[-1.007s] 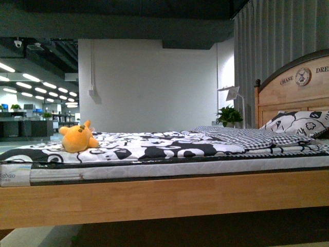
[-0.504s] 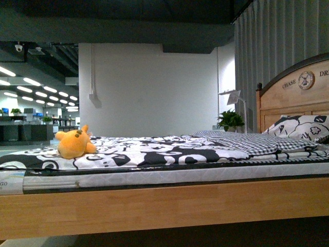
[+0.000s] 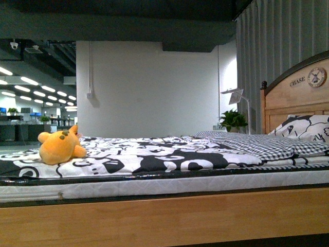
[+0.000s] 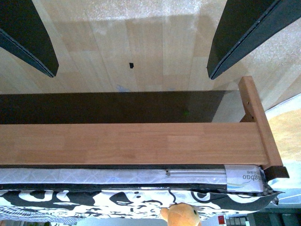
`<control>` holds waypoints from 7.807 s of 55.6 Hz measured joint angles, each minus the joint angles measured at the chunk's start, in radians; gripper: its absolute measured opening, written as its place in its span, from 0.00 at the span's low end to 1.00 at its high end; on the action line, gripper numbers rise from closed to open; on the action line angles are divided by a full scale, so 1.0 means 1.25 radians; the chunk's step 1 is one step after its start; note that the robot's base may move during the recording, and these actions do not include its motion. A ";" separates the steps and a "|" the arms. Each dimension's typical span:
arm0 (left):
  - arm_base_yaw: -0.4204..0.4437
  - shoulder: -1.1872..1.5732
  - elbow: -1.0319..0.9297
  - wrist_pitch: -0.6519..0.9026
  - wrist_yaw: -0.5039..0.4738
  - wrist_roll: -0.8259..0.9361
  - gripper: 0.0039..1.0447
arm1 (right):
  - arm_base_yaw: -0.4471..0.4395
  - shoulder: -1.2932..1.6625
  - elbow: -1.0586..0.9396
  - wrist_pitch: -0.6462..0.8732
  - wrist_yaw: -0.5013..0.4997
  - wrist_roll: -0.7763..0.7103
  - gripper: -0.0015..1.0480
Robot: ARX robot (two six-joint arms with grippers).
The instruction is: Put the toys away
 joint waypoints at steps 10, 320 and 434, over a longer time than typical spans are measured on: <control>0.000 0.000 0.000 0.000 0.000 0.000 0.94 | 0.000 0.000 0.000 0.000 0.000 0.000 0.94; 0.000 0.001 0.000 0.000 -0.001 0.000 0.94 | 0.214 0.956 0.370 0.672 0.061 0.102 0.94; 0.000 0.001 0.000 0.000 -0.001 0.000 0.94 | 0.412 1.018 0.471 0.591 0.125 0.079 0.94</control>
